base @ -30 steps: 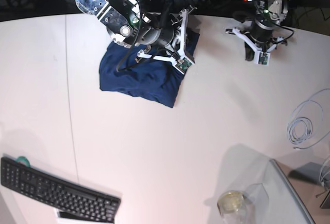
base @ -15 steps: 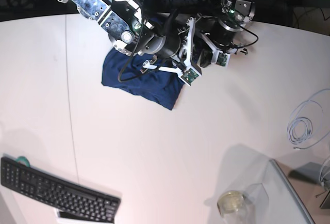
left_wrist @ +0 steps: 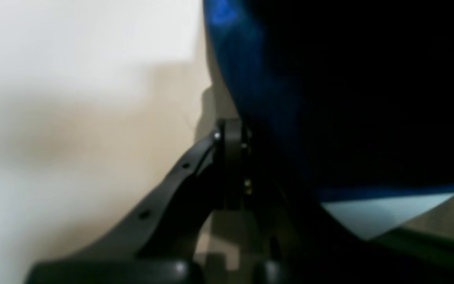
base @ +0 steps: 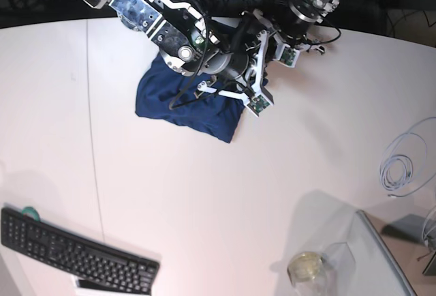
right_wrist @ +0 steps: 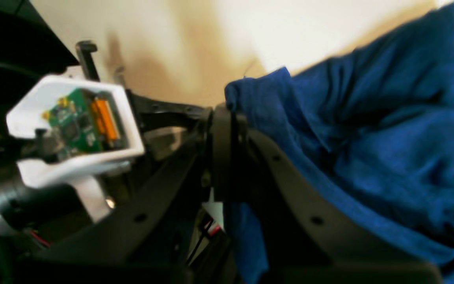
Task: Layout the t-shirt on the table in an organized manner, then fold the t-shirt properly
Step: 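Grasp the shirt's folded edge with the right gripper and lift it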
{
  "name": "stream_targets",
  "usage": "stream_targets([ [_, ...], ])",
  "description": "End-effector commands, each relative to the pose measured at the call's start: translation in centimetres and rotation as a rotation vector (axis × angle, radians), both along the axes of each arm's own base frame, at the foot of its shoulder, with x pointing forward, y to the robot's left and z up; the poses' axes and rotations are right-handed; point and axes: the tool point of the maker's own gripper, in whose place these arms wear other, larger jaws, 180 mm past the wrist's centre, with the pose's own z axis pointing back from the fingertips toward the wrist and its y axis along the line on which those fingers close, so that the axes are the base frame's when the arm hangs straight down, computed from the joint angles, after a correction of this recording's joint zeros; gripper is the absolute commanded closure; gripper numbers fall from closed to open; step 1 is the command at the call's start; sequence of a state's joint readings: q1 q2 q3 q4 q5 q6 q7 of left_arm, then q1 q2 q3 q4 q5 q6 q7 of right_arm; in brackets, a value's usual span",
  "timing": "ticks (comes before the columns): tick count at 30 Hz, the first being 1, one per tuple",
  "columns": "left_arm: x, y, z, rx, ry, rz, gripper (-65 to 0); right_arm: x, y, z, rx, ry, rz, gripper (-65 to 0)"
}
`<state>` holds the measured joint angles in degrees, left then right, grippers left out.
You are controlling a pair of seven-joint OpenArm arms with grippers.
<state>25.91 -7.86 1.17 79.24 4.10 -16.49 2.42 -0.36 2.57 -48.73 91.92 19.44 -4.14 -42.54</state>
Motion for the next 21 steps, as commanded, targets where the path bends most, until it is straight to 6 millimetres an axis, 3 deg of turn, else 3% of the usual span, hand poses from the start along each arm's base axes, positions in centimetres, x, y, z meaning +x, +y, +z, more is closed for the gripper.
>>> stream_targets([
  [1,-0.9,0.9,-0.4,0.034,0.03,-0.008,0.0,0.4,0.9,0.9,0.036,-0.017,-0.005,-2.9],
  [4,-1.2,1.7,-0.2,0.054,0.029,-0.019,0.0,0.1,0.7,0.0,0.018,0.004,-0.002,-3.0],
  [6,-2.0,2.9,-0.3,0.076,0.042,-0.011,0.0,-0.1,0.6,-0.5,0.007,0.016,-0.003,-6.6],
  [11,-1.9,7.5,1.3,0.139,0.01,0.087,0.0,0.0,0.8,0.1,0.021,0.008,-0.001,-30.6],
  [12,-1.7,8.5,1.7,0.154,-0.001,0.107,0.0,0.0,1.0,0.5,0.031,0.0,0.001,-32.9],
  [16,-2.2,14.6,3.5,0.247,-0.024,0.224,0.0,1.5,1.0,3.8,0.095,-0.073,-0.023,-33.3],
  [21,-3.8,20.3,5.2,0.335,-0.031,0.341,0.0,5.9,-3.5,4.6,0.068,-0.094,-0.283,-33.3],
])
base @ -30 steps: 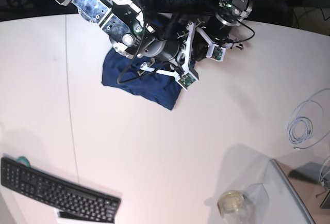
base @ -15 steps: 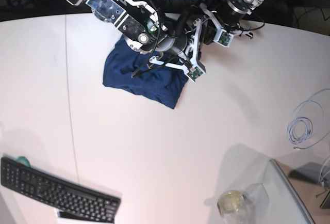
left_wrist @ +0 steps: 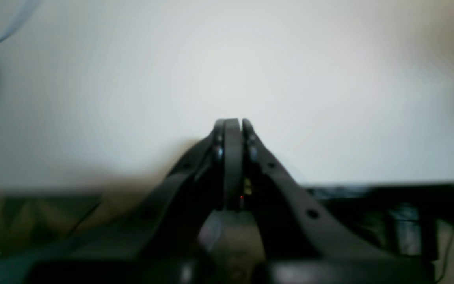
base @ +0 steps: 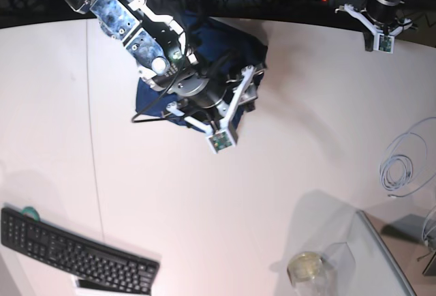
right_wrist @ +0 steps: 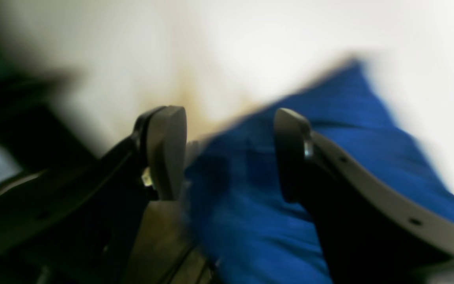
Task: Layout the t-shirt on the table in an organized manner, then fold the t-shirt properly
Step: 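Grasp the shirt's folded edge with the right gripper and lift it, then drag and tuck the shirt edge with the right gripper to square it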
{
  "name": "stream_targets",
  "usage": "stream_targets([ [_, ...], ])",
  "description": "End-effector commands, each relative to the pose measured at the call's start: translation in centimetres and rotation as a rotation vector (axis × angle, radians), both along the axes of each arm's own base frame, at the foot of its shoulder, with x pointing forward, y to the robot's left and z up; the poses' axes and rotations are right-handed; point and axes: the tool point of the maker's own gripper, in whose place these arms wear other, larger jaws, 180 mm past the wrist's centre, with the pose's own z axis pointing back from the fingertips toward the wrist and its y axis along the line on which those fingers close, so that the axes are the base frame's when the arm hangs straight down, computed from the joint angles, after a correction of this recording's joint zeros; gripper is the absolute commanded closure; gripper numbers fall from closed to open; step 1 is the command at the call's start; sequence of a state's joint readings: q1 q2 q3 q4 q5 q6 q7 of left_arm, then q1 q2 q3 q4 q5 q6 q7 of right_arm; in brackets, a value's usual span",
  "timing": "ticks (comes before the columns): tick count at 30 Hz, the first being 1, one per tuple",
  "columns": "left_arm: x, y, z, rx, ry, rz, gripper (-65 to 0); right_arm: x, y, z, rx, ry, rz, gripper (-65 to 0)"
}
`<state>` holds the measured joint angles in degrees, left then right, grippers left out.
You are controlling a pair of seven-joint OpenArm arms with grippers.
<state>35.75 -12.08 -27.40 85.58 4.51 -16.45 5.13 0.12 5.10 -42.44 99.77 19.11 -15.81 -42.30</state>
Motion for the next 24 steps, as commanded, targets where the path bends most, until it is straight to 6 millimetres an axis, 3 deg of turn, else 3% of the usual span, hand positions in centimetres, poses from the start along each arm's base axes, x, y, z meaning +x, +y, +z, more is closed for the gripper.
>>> stream_targets([
  [1,0.4,0.5,0.9,0.01,-0.037,0.001,0.0,0.6,0.7,0.7,0.026,-0.009,-0.01,-33.3],
  [5,0.2,1.5,1.3,0.025,-0.044,0.027,0.0,0.6,0.1,-1.4,-0.017,0.036,-0.037,-33.3],
  [13,0.5,1.2,1.2,0.017,-0.05,0.028,0.0,0.1,0.0,-2.6,-0.062,0.074,-0.108,-33.9],
  [20,0.2,1.3,1.0,0.015,-0.04,0.032,0.0,-0.6,0.0,-5.3,-0.119,0.13,-0.109,-33.9],
  [24,-0.1,1.3,0.9,0.015,-0.034,0.032,0.0,0.2,-0.2,-5.5,-0.133,0.115,-0.115,-33.3],
])
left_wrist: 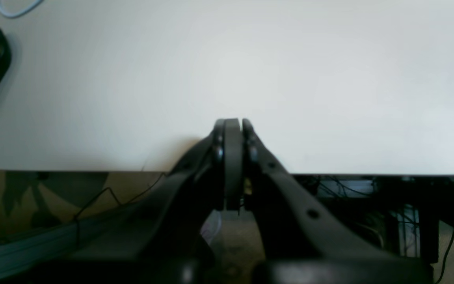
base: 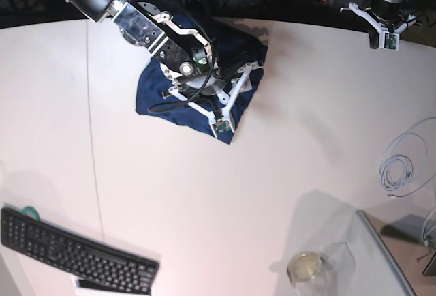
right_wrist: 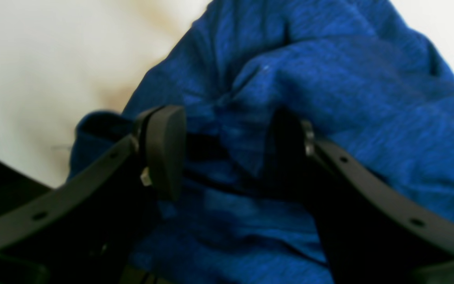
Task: Layout the t-shirt on the table in an organized manner, then fold the t-shirt properly
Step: 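Drag and tuck the shirt edge with the right gripper to square it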
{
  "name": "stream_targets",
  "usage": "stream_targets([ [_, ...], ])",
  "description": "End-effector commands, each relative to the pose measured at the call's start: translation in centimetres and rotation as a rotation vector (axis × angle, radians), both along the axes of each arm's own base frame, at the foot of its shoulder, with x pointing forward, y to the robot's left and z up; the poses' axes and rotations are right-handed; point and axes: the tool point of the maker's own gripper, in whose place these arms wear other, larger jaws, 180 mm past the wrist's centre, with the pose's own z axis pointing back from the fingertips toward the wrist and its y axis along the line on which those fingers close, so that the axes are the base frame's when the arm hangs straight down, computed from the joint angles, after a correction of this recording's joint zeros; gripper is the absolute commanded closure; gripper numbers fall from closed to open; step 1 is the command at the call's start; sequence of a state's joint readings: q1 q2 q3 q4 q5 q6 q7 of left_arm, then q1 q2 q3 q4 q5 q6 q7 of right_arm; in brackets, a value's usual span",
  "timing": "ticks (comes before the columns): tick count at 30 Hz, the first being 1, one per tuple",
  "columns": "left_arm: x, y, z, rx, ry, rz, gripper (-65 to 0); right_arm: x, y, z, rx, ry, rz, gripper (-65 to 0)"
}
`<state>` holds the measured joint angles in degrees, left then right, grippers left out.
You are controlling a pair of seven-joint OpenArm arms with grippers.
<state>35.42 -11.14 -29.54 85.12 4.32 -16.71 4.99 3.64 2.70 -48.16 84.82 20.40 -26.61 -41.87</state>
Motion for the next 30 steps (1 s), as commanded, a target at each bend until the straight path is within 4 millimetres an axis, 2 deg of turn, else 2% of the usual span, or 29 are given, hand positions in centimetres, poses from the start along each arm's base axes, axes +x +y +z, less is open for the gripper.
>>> stream_targets([
  [1,0.2,0.4,0.7,0.015,-0.024,-0.008,0.0,1.5,0.6,1.4,0.026,-0.064,-0.009,-32.9],
  [2,0.2,0.4,0.7,0.015,-0.024,-0.008,0.0,1.9,0.4,1.5,0.028,-0.08,-0.017,-30.6],
  [3,0.2,0.4,0.7,0.015,-0.024,-0.008,0.0,2.1,0.4,1.6,0.032,-0.094,-0.021,-25.7],
  [6,0.4,0.4,0.8,0.015,-0.027,-0.008,0.0,2.2,0.3,1.6,0.033,-0.101,-0.023,-4.2],
  [7,0.4,0.4,0.8,0.015,-0.027,-0.008,0.0,2.3,0.3,1.6,0.033,-0.103,-0.023,0.0],
  [13,0.5,0.4,0.8,0.015,-0.03,-0.008,0.0,2.5,0.5,2.1,0.045,-0.116,-0.023,-0.2],
  [16,0.6,0.4,0.8,0.015,-0.032,-0.008,0.0,2.5,1.1,3.6,0.081,-0.143,-0.021,-0.2],
  [18,0.6,0.4,0.8,0.015,-0.032,-0.008,0.0,3.1,0.4,4.6,0.071,-0.182,-0.062,-0.2],
  [20,0.6,0.4,0.8,0.015,-0.032,-0.008,0.0,3.2,0.7,5.4,0.059,-0.226,-0.052,-0.2],
  [23,0.6,0.4,0.8,0.015,-0.032,-0.008,0.0,3.5,0.9,5.7,0.047,-0.248,-0.038,-0.2],
  [28,1.1,0.5,1.0,0.014,-0.043,-0.007,0.0,5.6,1.2,6.3,0.032,-0.277,-0.042,-0.2],
  [30,1.0,0.5,0.9,0.013,-0.04,-0.005,0.0,6.4,1.9,7.1,0.046,-0.295,-0.042,-0.2],
])
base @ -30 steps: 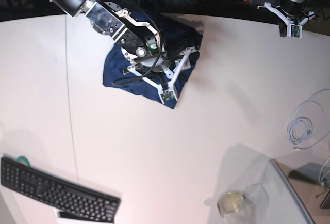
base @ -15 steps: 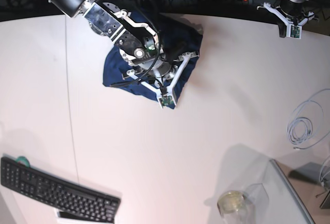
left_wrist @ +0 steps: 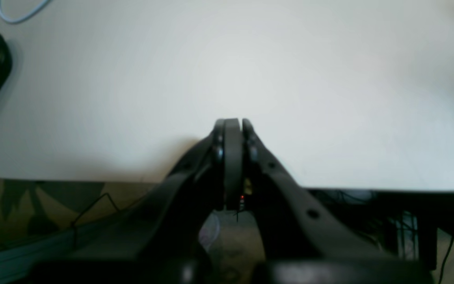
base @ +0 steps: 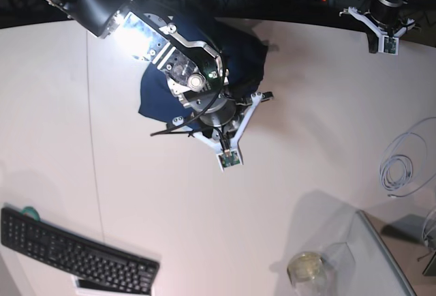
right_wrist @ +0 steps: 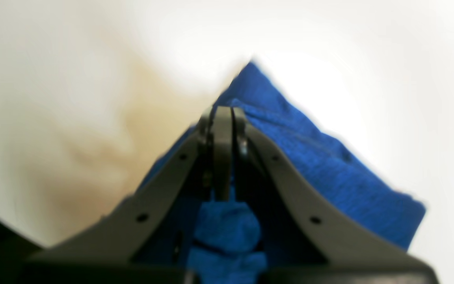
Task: Layout the t-shirt on the table in an organized manner, then fold the t-shirt properly
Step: 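Drag and tuck the shirt edge with the right gripper to square it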
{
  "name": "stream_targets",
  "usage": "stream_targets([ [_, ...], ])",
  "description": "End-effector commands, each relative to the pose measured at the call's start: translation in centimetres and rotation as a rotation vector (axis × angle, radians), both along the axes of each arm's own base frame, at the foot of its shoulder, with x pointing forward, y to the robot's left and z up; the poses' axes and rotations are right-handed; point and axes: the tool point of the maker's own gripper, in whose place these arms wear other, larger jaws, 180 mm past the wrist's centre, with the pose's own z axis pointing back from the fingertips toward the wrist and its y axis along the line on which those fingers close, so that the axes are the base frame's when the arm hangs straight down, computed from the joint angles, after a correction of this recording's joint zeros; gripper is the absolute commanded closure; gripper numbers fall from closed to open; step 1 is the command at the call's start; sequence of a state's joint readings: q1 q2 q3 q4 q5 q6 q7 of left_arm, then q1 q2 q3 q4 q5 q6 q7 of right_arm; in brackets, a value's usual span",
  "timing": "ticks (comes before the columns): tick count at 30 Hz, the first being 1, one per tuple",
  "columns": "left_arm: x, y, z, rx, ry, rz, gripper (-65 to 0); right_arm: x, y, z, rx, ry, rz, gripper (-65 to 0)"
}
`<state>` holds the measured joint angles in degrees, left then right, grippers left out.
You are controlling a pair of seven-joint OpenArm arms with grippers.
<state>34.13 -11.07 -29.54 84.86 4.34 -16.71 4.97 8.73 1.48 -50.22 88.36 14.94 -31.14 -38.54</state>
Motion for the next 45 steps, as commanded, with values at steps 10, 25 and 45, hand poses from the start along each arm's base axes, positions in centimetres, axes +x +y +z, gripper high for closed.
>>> stream_targets([
  [10,0.2,0.4,0.6,0.013,-0.021,-0.007,0.0,3.6,3.4,1.6,0.012,-0.05,-0.002,-0.2],
  [25,0.4,0.3,0.9,0.016,-0.031,-0.011,0.0,1.8,2.2,3.1,0.055,-0.079,0.021,-33.5],
  [45,-0.1,0.8,0.7,0.02,-0.017,-0.003,0.0,-9.4,4.3,-2.4,-0.037,0.138,0.29,-30.0],
])
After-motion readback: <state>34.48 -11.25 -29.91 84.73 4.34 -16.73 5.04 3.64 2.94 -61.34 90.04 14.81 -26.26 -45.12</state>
